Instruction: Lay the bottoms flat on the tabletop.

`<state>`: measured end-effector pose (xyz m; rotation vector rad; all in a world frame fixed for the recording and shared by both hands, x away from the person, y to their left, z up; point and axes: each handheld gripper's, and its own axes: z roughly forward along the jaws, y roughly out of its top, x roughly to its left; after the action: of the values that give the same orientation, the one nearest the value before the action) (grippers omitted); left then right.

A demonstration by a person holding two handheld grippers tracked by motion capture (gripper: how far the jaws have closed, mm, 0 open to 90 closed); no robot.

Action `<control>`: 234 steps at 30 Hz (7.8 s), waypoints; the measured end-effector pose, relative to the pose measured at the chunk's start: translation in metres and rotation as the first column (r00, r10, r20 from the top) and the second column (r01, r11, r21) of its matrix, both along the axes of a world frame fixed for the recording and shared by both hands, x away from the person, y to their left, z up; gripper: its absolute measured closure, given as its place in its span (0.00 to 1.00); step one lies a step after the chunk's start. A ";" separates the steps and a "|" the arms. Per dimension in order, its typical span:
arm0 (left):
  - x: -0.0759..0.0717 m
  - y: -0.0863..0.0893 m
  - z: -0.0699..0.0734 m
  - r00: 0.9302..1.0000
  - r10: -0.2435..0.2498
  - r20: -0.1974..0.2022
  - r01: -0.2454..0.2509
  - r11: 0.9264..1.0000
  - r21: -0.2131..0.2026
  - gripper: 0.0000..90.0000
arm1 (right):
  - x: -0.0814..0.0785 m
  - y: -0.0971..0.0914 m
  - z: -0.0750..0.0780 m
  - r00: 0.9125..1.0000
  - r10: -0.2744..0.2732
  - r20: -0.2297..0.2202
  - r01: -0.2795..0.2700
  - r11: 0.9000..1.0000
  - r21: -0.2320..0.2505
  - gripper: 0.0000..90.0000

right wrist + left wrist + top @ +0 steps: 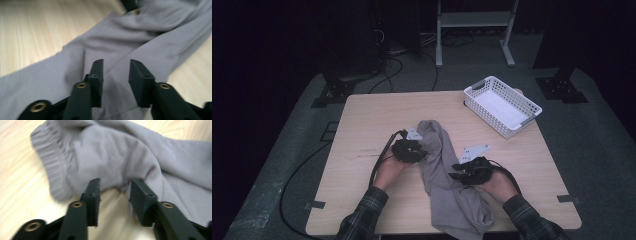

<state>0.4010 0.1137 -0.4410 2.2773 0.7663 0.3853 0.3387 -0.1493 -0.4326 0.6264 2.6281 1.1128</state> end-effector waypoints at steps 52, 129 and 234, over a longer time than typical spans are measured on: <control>-0.017 0.057 -0.043 0.999 0.039 -0.013 -0.039 0.998 -0.048 0.00 | 0.111 0.132 -0.011 0.986 -0.035 0.160 0.068 0.976 -0.209 0.91; -0.022 -0.009 -0.029 0.995 -0.096 -0.008 0.095 0.994 -0.051 0.57 | 0.012 0.004 -0.012 0.995 -0.094 -0.036 0.097 0.993 0.074 0.48; -0.007 0.098 0.010 0.992 0.125 -0.027 -0.127 0.980 -0.154 0.68 | 0.016 -0.161 0.006 0.895 -0.446 0.008 0.442 0.887 0.134 0.66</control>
<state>0.3942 0.2115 -0.4312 2.0949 0.9202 0.3522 0.3545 -0.3099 -0.4261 1.1513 2.2212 1.1321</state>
